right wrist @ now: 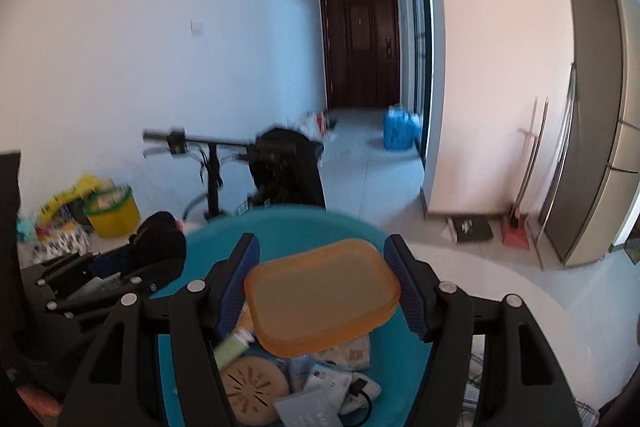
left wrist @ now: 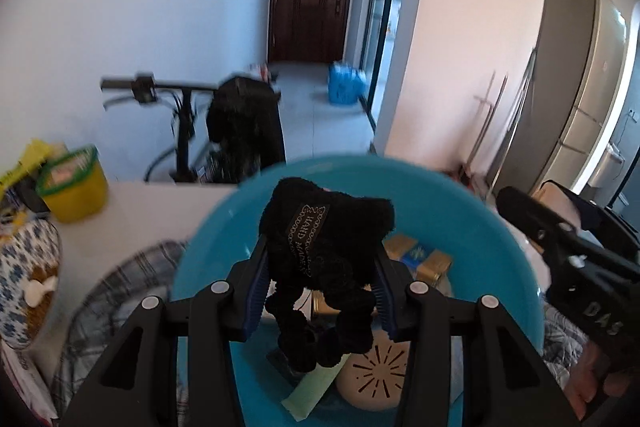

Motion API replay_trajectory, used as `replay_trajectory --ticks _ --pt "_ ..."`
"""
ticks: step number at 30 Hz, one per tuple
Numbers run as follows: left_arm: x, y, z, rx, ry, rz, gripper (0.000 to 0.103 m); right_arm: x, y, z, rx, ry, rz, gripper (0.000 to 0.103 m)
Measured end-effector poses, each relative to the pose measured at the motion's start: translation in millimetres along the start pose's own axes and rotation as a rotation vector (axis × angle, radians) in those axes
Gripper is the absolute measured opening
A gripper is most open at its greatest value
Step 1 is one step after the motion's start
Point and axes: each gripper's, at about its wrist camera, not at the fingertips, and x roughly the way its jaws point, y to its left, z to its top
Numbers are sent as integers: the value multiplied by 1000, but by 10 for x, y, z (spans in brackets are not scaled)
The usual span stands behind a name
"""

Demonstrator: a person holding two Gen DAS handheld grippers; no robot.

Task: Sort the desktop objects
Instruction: 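Lower the black glove and orange soap box into the basin with both grippers, then open both grippers to release the glove and soap box into the basin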

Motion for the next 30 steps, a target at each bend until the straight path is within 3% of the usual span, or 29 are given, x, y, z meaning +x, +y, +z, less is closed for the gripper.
replay_trajectory --ticks 8,21,25,27,30 --pt "413 63 -118 -6 97 15 47 464 -98 -211 4 131 -10 63" --pt "455 93 -126 -16 129 17 48 534 -115 -261 19 180 30 64" --pt "504 96 -144 -14 150 17 52 515 -130 -240 22 175 33 64" --pt "512 98 -151 -19 152 20 66 520 -139 -239 24 176 34 64" --pt "500 115 -151 -28 142 30 75 528 -157 -232 29 179 31 64"
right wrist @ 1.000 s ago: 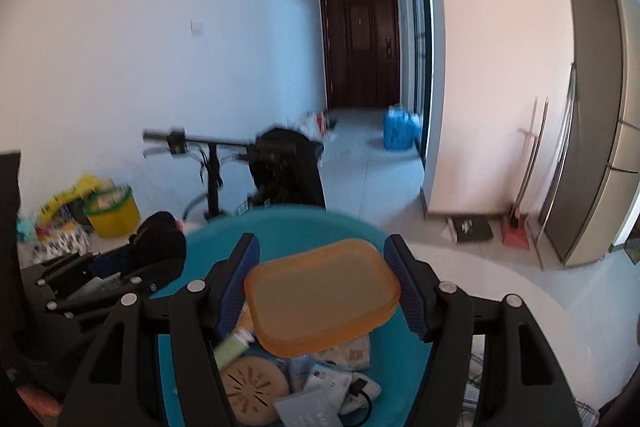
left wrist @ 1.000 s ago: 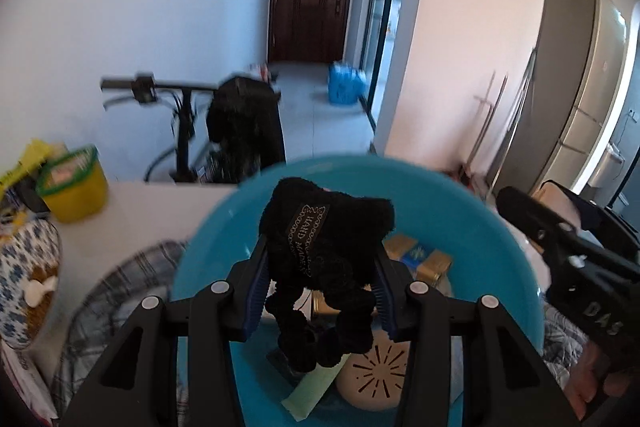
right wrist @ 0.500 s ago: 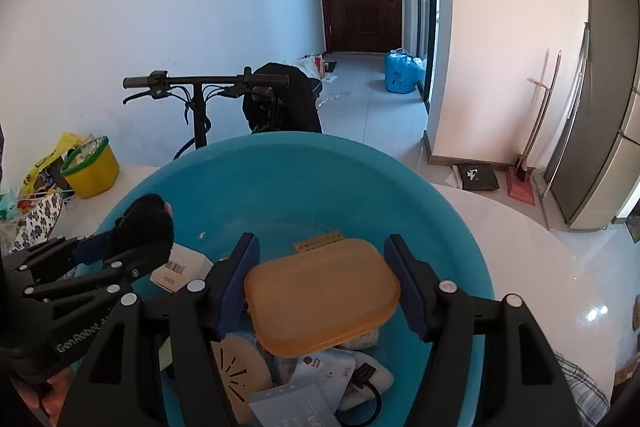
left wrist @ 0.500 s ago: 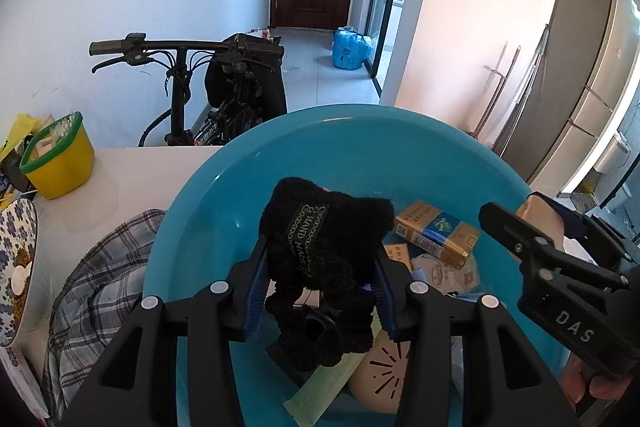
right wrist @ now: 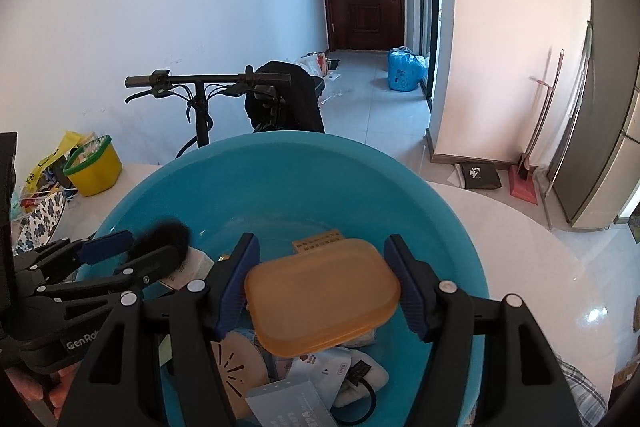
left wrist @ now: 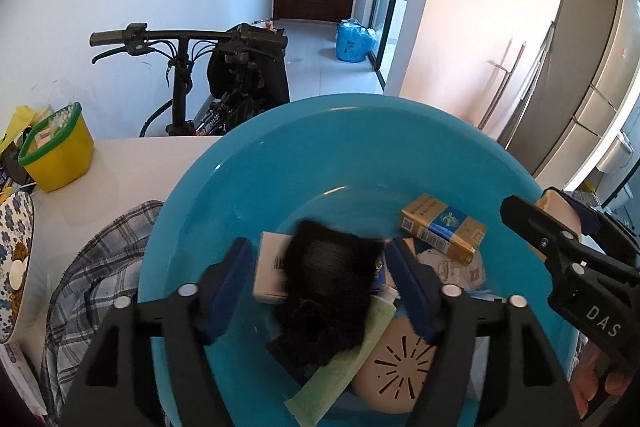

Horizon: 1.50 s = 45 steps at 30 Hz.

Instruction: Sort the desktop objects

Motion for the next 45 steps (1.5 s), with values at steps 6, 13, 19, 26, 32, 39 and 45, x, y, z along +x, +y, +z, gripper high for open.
replay_trajectory --ticks 6,13,19,26,32,39,45 --pt "-70 131 33 -64 -24 7 81 62 -7 -10 -6 26 -4 64" --pt "-260 227 74 -88 -85 47 81 90 -10 -22 -7 42 -11 65" --pt "-526 241 120 -58 -161 134 81 39 1 -9 -20 30 -26 71" --pt "-971 229 128 -32 -293 155 81 -128 -23 50 -2 -19 -30 71" --pt "-1267 109 97 29 -362 157 87 -380 -5 122 2 -87 -38 81" --pt "-1782 -49 -1 67 -484 120 88 -857 29 200 9 -210 -23 87" --pt "-2302 -91 -161 65 -618 83 88 -1396 65 197 13 -364 -30 103"
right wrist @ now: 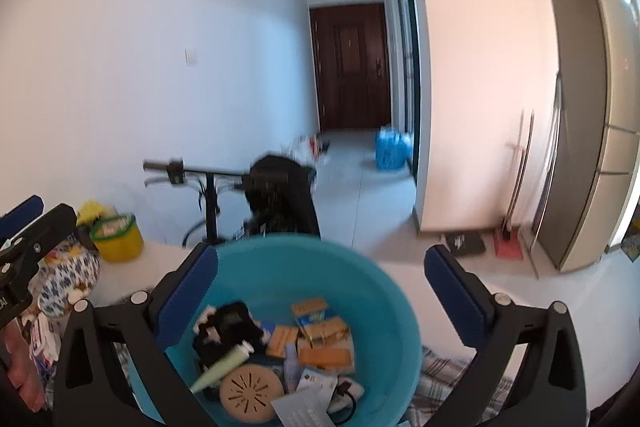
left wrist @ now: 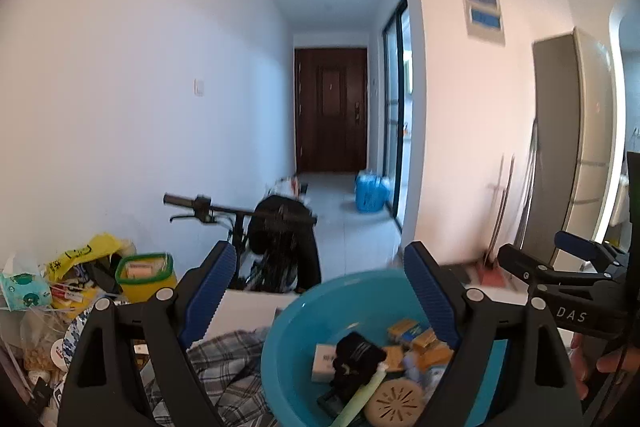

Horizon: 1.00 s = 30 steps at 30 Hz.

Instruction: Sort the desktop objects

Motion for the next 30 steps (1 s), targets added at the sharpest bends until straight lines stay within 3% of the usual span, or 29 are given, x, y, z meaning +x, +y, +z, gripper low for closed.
replay_trajectory --ticks 1,3,14,19,25,30 --pt "-74 3 20 -2 -15 -10 89 -86 7 28 -1 -22 0 103" --pt "-224 -4 54 -1 -46 -24 103 -241 18 71 -2 -62 -3 103" --pt "-1088 -9 181 -21 -236 -67 103 -1240 129 189 -27 -324 16 103" --pt "-1445 -51 174 1 -313 -52 103 -1572 186 170 -11 -407 26 103" --pt "-1755 -203 152 65 -376 -34 103 -1760 297 147 -34 -437 51 103" --pt "-1927 -267 214 78 -363 -58 103 -1910 408 169 -102 -405 55 103"
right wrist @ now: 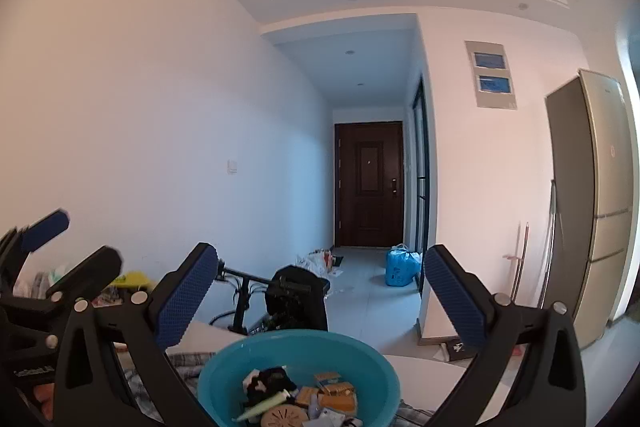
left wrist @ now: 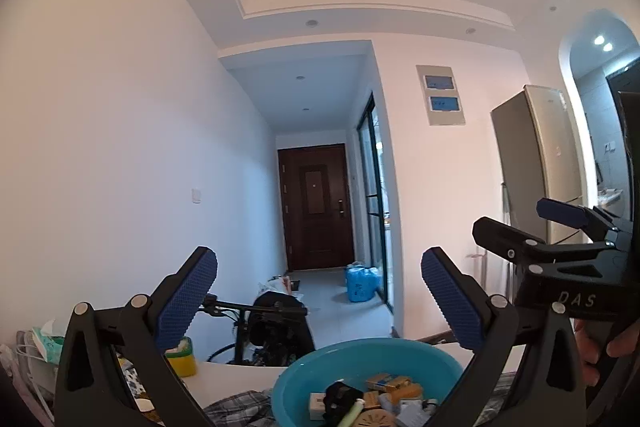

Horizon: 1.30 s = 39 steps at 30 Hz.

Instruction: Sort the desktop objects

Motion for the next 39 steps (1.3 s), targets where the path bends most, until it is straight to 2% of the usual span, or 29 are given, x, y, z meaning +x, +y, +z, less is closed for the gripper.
replay_trajectory --ticks 3,7,9,13,15,16,18,20,27,28,31,32,36,39 --pt "-115 31 -6 -39 -15 0 103 -207 40 4 -17 -13 -3 103" --pt "-274 68 -118 -16 -27 77 103 -427 76 -44 -57 -3 -17 103" --pt "-342 70 -171 -5 -14 74 103 -531 71 -67 -69 7 -26 103" --pt "-499 113 -234 -52 29 7 103 -777 76 -101 -75 -4 -48 103" --pt "-613 78 -269 -34 10 56 103 -854 79 -127 -67 -5 -50 103" --pt "-648 41 -281 -6 3 77 103 -878 74 -140 -60 -1 -48 103" --pt "-693 22 -307 9 21 55 103 -912 65 -174 -46 16 -43 103" --pt "-727 67 -321 -29 42 7 103 -933 44 -226 -34 33 -38 103" --pt "-769 124 -470 -74 67 -7 103 -958 -50 -456 22 73 -30 103" --pt "-773 127 -512 -76 66 -2 103 -962 -52 -503 26 77 -28 103" --pt "-827 129 -652 -75 21 85 103 -978 -37 -644 18 95 -37 103" --pt "-845 129 -702 -74 16 94 103 -978 -27 -692 7 103 -45 103" --pt "-864 167 -882 -109 51 41 103 -975 11 -909 -20 136 -76 103" --pt "-860 140 -1037 -96 80 41 103 -981 -7 -1077 1 164 -65 103"
